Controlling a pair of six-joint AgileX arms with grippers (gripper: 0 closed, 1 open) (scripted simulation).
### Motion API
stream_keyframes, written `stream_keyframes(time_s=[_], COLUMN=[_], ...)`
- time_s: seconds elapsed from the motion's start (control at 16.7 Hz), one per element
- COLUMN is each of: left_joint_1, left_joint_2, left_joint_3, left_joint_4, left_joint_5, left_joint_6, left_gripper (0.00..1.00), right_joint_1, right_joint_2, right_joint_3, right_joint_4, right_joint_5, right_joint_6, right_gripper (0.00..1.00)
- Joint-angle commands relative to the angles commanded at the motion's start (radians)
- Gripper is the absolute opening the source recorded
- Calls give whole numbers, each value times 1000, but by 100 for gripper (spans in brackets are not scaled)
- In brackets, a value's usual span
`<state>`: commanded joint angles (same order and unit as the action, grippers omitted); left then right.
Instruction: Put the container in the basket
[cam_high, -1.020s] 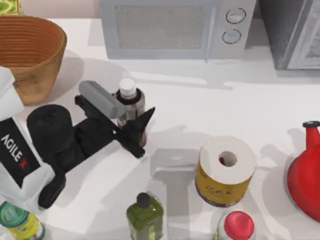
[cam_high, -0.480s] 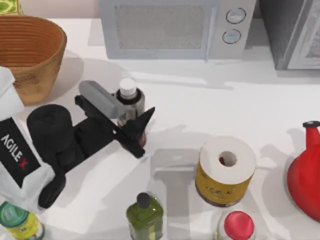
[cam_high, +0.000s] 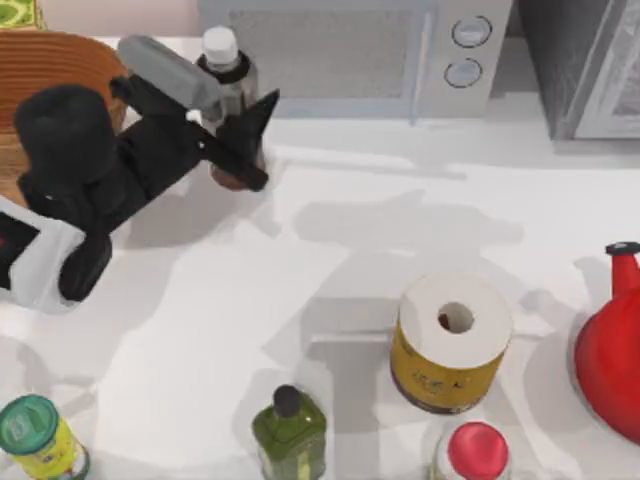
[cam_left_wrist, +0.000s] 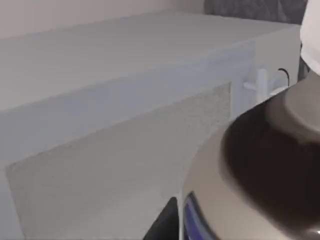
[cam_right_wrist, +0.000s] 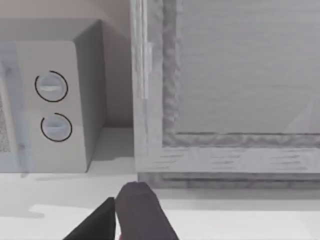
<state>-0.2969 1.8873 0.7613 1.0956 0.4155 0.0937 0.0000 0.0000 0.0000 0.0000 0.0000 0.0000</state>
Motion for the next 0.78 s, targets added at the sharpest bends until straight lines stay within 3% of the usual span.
stream_keyframes(time_s=[0.42,0.78], left_joint_1=[206,364], left_joint_2=[-247,-388], left_joint_3=[294,342], left_joint_4=[-561,-833], left_joint_5=[-101,-242], left_joint_6=[-2,-63], left_gripper=[0,0], right_joint_1=[0,0], right_joint_2=[0,0], right_joint_3=[0,0], right_joint_4=[0,0], right_joint_5=[0,0], right_joint_6=[0,0], right_gripper=[100,100])
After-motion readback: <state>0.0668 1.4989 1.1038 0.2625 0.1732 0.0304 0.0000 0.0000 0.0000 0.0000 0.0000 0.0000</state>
